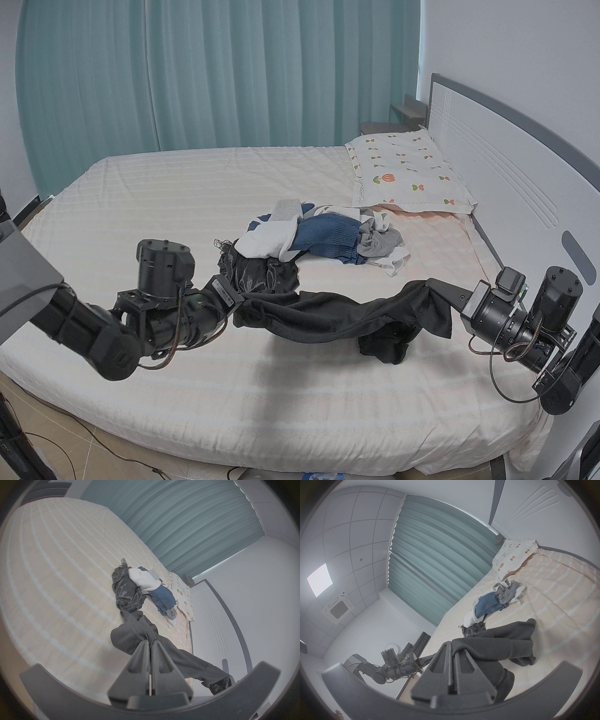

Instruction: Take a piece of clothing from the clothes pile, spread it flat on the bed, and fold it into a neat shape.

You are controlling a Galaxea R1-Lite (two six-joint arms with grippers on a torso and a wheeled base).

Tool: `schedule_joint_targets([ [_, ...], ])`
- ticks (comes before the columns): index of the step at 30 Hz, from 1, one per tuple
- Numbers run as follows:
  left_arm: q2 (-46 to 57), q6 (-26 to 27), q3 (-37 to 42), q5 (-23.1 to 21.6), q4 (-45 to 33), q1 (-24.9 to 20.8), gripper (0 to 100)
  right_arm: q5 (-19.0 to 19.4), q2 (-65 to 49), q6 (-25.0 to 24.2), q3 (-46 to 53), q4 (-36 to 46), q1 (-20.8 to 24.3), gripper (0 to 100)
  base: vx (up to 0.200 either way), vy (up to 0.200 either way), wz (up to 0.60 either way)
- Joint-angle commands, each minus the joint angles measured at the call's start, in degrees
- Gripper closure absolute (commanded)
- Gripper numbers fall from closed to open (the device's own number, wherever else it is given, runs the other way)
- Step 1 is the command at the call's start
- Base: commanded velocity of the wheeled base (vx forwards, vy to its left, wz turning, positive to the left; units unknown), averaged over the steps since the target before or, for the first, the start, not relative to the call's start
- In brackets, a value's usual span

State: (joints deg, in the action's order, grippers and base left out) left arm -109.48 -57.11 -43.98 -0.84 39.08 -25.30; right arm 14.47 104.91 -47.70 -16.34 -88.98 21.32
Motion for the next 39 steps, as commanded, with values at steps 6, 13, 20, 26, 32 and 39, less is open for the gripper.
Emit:
schedule_joint_targets([
  [6, 15.4, -7.3, 13.2, -0.3, 3.5, -1.8, 100, -0.5, -1.1, 0.1, 3.7, -0.6, 3.6, 100, 0.000, 0.000, 0.00],
  [13, 17.4, -9.5, 14.6, -1.0, 3.5, -2.5, 100, -0.6, -1.1, 0.0, 4.0, -0.6, 3.9, 100, -0.029, 0.000, 0.00],
  [20, 18.0, -11.5, 14.7, -1.0, 3.2, -2.4, 100, -1.6, -1.5, 0.1, 4.5, -0.6, 5.2, 100, -0.057, 0.000, 0.00],
  [26, 17.7, -11.4, 15.4, -1.0, 3.5, -2.4, 100, -4.5, -1.4, 0.3, 4.1, -0.6, 5.7, 100, 0.000, 0.000, 0.00],
  [32, 17.6, -11.6, 15.2, -1.1, 3.2, -2.0, 100, -4.6, -1.5, 0.2, 4.0, -0.6, 5.7, 100, 0.000, 0.000, 0.00],
  [39, 18.1, -11.7, 15.6, -1.4, 3.4, -2.0, 100, -6.0, -1.6, 0.4, 3.9, -0.6, 5.8, 100, 0.000, 0.171, 0.00],
])
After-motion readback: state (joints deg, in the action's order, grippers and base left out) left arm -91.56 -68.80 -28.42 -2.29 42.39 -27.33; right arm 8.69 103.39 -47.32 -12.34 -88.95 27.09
